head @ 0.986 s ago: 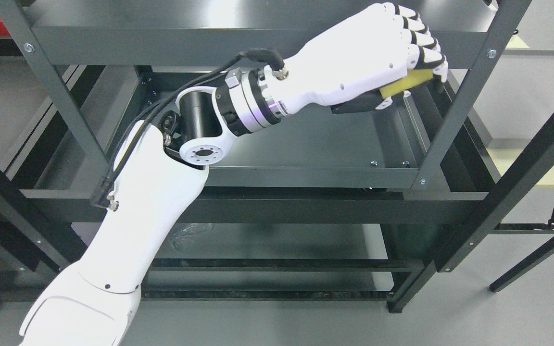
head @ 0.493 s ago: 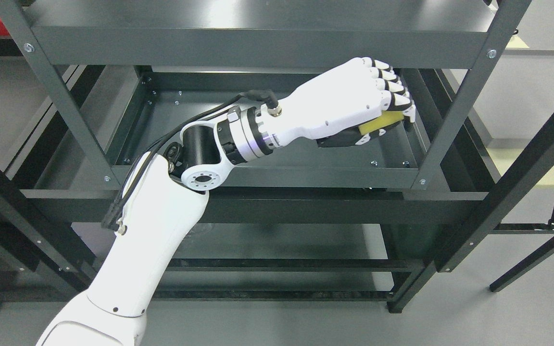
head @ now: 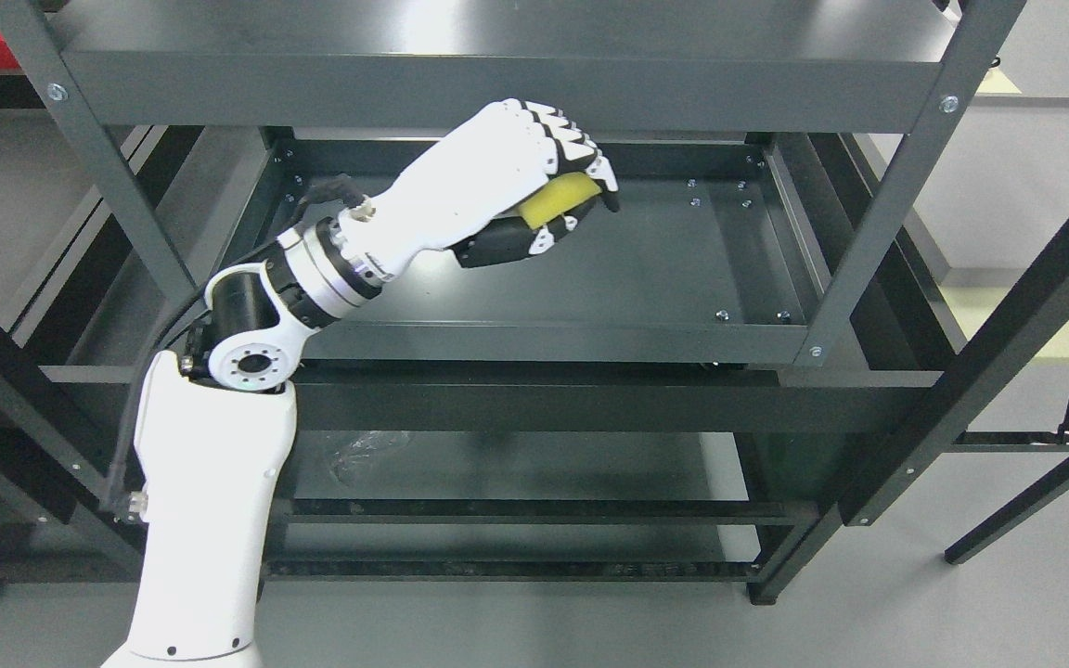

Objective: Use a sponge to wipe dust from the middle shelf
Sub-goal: 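Wipe the sponge across the middle shelf again toward the left arm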

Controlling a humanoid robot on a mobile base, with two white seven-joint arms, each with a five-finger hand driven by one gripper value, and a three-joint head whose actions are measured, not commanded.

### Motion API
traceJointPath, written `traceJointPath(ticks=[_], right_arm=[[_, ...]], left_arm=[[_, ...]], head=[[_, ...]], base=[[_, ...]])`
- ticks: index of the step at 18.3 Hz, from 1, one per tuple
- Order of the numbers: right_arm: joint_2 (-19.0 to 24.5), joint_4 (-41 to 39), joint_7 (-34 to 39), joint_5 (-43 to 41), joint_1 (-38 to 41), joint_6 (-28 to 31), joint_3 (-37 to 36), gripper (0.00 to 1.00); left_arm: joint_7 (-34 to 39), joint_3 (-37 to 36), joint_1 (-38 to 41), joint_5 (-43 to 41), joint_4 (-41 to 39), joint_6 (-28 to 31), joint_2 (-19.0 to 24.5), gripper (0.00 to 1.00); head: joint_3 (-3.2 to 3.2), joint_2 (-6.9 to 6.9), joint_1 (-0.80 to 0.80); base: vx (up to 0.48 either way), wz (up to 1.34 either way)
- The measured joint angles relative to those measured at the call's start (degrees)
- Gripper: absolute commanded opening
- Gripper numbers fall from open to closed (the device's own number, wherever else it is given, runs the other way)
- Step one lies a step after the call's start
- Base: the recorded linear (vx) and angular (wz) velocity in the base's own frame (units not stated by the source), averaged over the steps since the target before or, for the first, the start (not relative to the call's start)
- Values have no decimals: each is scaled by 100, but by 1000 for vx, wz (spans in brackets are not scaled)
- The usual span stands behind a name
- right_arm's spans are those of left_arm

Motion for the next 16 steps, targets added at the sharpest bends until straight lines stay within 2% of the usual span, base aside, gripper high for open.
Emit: traceJointPath(ticks=[3, 9, 12, 16], right_arm=[[0, 0, -1, 0, 1, 0, 0, 100], [0, 0, -2, 0, 1, 0, 0, 100], [0, 0, -2, 0, 1, 0, 0, 100], [0, 0, -3, 0, 0, 0, 0, 100]], left_arm=[[-396, 731, 320, 822, -169, -2, 168, 0], [-506, 2089, 1182, 2251, -232, -4, 825, 0], [-256, 2640, 1294, 2638, -154, -5, 1140, 0], [317, 3047, 874, 3097, -80, -6, 1514, 1]], head=[[0, 0, 0], [0, 0, 0], [0, 0, 0], [0, 0, 0]], base=[[0, 0], [0, 0], [0, 0], [0, 0]])
